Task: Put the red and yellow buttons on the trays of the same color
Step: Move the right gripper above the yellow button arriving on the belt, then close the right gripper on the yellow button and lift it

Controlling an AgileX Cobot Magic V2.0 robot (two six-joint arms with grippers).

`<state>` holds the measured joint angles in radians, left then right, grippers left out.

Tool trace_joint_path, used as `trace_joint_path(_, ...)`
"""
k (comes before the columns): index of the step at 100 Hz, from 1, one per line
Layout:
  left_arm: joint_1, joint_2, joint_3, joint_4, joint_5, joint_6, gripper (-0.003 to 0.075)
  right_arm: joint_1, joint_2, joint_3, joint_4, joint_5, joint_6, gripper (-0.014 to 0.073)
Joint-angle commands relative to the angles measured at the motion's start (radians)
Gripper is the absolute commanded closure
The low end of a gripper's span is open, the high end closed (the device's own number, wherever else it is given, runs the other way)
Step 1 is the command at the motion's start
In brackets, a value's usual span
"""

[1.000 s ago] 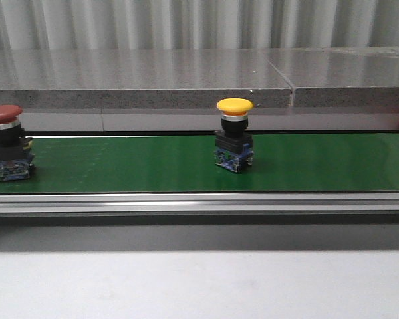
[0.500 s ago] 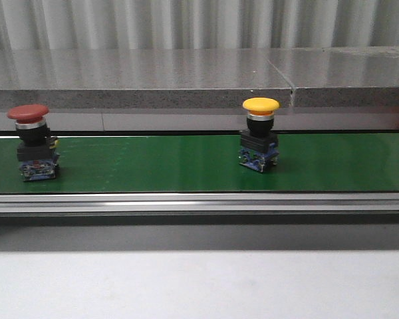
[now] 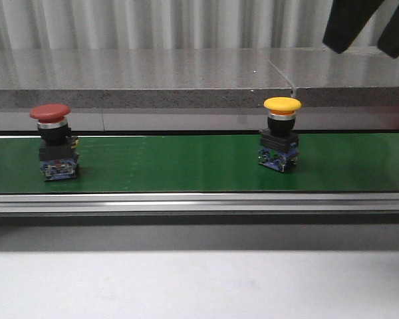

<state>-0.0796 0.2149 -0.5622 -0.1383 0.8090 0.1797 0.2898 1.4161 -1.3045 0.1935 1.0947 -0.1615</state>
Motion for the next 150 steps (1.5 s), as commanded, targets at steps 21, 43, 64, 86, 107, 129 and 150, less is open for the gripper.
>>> trace_joint_path(21,-0.009,0.012,-0.023,-0.021,-0.069,0.001,0.0741,0.004,0.138,-0.136,0.043,0.016,-0.122,0.0034)
trace_joint_path(43,-0.009,0.012,-0.023,-0.021,-0.069,0.001,0.0741,0.004,0.226,-0.159,0.042,-0.015,-0.167,0.0034)
trace_joint_path(64,-0.009,0.012,-0.023,-0.021,-0.069,0.001,0.0741,0.004,0.264,-0.159,-0.003,-0.07,-0.176,0.01)
trace_joint_path(86,-0.009,0.012,-0.023,-0.021,-0.069,0.001,0.0741,0.001,0.264,-0.159,-0.02,-0.079,-0.176,0.037)
trace_joint_path(107,-0.009,0.012,-0.023,-0.021,-0.069,0.001,0.0741,-0.003,0.253,-0.159,-0.021,-0.079,-0.175,0.0414)
trace_joint_path(129,-0.009,0.012,-0.023,-0.021,-0.069,0.001,0.0741,-0.06,0.178,-0.158,-0.021,-0.07,-0.076,0.0414)
trace_joint_path(150,-0.009,0.012,-0.023,-0.021,-0.069,0.001,0.0741,-0.177,0.096,-0.157,-0.022,-0.067,0.068,0.0414)
